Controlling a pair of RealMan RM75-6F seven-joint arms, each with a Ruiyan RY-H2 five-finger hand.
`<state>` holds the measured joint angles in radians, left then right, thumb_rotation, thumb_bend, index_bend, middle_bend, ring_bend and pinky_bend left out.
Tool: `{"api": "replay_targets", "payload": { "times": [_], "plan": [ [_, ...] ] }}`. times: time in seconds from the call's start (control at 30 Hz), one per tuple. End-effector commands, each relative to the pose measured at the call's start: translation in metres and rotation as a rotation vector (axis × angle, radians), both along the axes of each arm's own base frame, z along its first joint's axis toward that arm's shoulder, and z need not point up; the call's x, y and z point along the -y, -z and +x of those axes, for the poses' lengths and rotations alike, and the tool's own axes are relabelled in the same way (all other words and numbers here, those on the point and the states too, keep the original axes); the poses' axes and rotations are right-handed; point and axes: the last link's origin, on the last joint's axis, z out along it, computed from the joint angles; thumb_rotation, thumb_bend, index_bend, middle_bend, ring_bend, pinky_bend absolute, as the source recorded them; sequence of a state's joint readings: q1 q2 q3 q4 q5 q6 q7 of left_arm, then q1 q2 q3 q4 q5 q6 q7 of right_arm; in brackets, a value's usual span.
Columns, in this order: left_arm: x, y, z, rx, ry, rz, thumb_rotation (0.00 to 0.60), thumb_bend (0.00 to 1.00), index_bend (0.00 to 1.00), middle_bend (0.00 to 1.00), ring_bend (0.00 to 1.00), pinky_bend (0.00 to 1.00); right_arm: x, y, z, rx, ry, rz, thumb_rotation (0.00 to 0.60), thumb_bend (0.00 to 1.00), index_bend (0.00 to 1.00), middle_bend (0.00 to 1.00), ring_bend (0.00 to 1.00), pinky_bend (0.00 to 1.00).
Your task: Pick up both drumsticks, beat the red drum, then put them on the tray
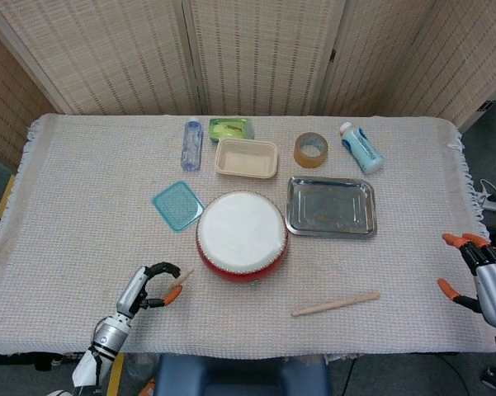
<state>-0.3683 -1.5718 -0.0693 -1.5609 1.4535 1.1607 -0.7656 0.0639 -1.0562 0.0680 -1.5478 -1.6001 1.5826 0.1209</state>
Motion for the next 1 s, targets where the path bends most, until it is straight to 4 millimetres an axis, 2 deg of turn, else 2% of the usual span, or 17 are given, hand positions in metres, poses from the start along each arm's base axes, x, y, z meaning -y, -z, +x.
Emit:
{"api": "replay_targets", "payload": {
  "times": [0.03,0.27,0.63,0.77,0.9,1.0],
  "plan": [
    [-0.011,-0.010,-0.024,0.251,-0.119,-0.029,0.600,0.44,0.58,0.51,0.36,0.34,0.000,0.000,0.002,-0.002,-0.002,0.001,0.600,0.13,0.22,0.28,0.20,0.37],
    [-0.014,-0.004,-0.033,0.402,-0.169,-0.099,0.600,0.48,0.55,0.55,0.46,0.47,-0.002,0.000,0.004,-0.005,0.001,-0.001,0.600,0.13,0.22,0.28,0.20,0.37],
    [-0.015,0.011,-0.035,0.504,-0.226,-0.136,0.600,0.50,0.37,0.55,0.50,0.50,-0.003,0.000,0.003,0.003,0.000,-0.003,0.600,0.13,0.23,0.28,0.20,0.37],
    [-0.018,0.012,-0.035,0.520,-0.241,-0.126,0.600,0.50,0.37,0.56,0.52,0.51,-0.004,0.000,0.003,0.007,-0.003,-0.007,0.600,0.13,0.23,0.28,0.20,0.37],
    [-0.022,0.009,-0.032,0.568,-0.270,-0.095,0.600,0.50,0.42,0.61,0.57,0.56,-0.004,-0.001,0.003,0.008,-0.005,-0.008,0.600,0.13,0.23,0.28,0.19,0.37],
    [-0.026,0.007,-0.028,0.623,-0.309,-0.070,0.600,0.50,0.41,0.60,0.56,0.55,-0.004,-0.001,0.003,0.009,-0.007,-0.010,0.600,0.13,0.23,0.28,0.19,0.37]
  ]
}}
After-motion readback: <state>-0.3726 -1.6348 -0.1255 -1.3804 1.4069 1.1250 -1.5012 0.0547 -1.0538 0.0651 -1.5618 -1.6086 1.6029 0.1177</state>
